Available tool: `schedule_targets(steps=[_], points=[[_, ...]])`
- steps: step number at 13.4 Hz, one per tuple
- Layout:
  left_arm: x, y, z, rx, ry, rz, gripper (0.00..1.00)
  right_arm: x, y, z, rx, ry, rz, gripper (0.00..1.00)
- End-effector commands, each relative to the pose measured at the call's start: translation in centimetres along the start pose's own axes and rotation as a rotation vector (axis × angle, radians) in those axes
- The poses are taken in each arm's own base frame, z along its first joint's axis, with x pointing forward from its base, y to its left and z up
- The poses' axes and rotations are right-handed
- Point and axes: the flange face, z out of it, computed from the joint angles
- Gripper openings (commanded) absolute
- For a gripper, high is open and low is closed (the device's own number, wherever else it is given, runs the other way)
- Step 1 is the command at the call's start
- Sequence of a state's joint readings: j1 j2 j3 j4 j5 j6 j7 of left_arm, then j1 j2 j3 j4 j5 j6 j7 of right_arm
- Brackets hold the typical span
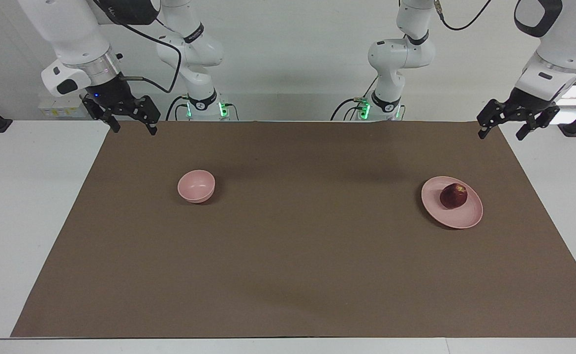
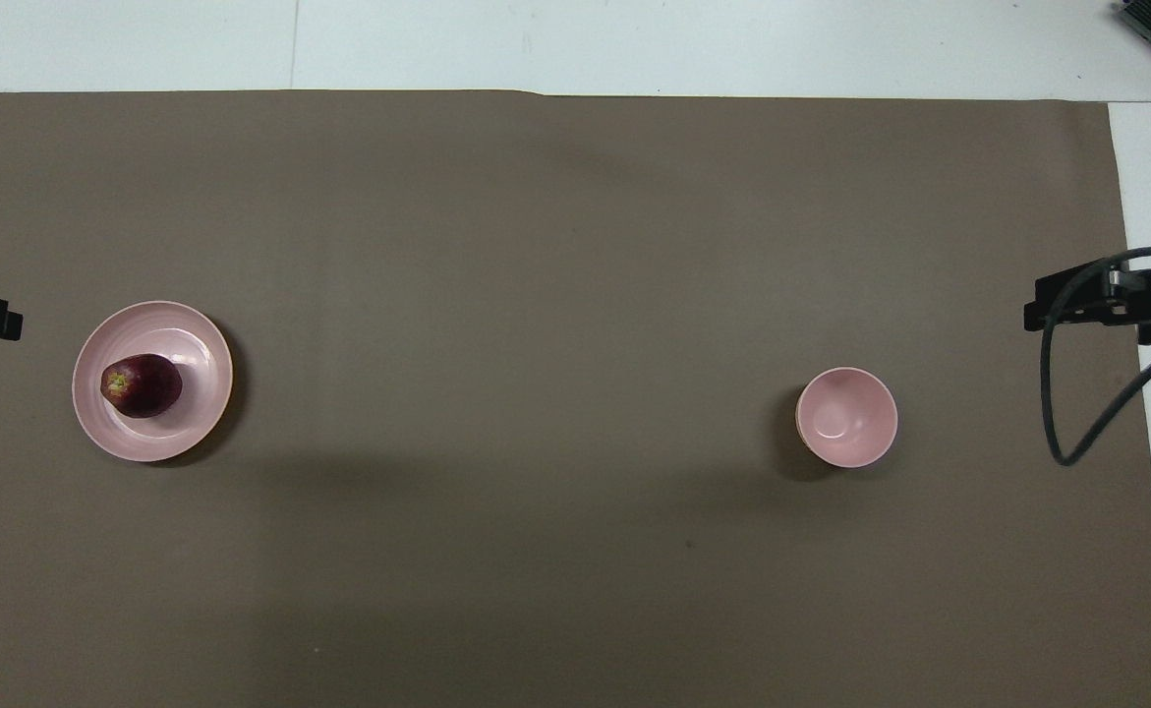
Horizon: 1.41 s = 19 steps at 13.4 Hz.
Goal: Move apple from plate to bowl
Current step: 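Reach the left gripper down to the red apple on the plate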
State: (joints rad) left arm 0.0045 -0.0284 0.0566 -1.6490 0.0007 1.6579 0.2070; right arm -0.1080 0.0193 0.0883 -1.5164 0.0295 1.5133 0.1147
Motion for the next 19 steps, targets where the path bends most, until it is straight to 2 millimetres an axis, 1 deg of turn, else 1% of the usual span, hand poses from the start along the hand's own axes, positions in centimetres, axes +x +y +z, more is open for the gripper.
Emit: schedule_targets(steps=[1,3,5,7,9,10,11,13,14,17,19], points=[[-0.7,-0.6,1.0,-0.008,0.020,0.034,1.00,-0.5,0.1,-0.3,0.017,0.002,-0.021,1.00],[-0.8,-0.6,2.4,-0.012,0.006,0.033,1.00,-0.5,0.1,-0.3,0.017,0.002,-0.021,1.00],[-0.6,-0.7,2.6,-0.007,0.023,0.035,1.00,-0.5,0.1,-0.3,0.017,0.002,-0.021,1.00],[-0.8,-0.6,4.4,-0.013,0.003,0.034,1.00,-0.5,0.2,-0.3,0.017,0.002,-0.019,1.00],[-1.3,-1.2,7.4,-0.014,-0.005,0.020,1.00,-0.5,0.1,-0.3,0.017,0.002,-0.019,1.00],[-1.3,-2.0,8.7,-0.009,0.013,0.006,1.00,-0.5,0.2,-0.3,0.017,0.002,-0.019,1.00],[-1.4,-2.3,10.1,-0.004,0.029,-0.001,1.00,-0.5,0.2,-0.3,0.017,0.002,-0.019,1.00],[-1.4,-2.3,12.7,0.004,0.057,-0.002,1.00,-0.5,0.2,-0.3,0.017,0.002,-0.019,1.00],[-1.1,-2.5,13.9,0.007,0.069,-0.004,1.00,-0.5,0.2,-0.3,0.017,0.002,-0.019,1.00],[0.4,-2.5,19.6,0.009,0.048,0.001,1.00,-0.5,0.2,-0.3,0.017,0.002,-0.019,1.00],[0.7,-2.7,22.0,0.018,0.077,0.000,1.00,-0.5,0.2,-0.3,0.017,0.002,-0.019,1.00]])
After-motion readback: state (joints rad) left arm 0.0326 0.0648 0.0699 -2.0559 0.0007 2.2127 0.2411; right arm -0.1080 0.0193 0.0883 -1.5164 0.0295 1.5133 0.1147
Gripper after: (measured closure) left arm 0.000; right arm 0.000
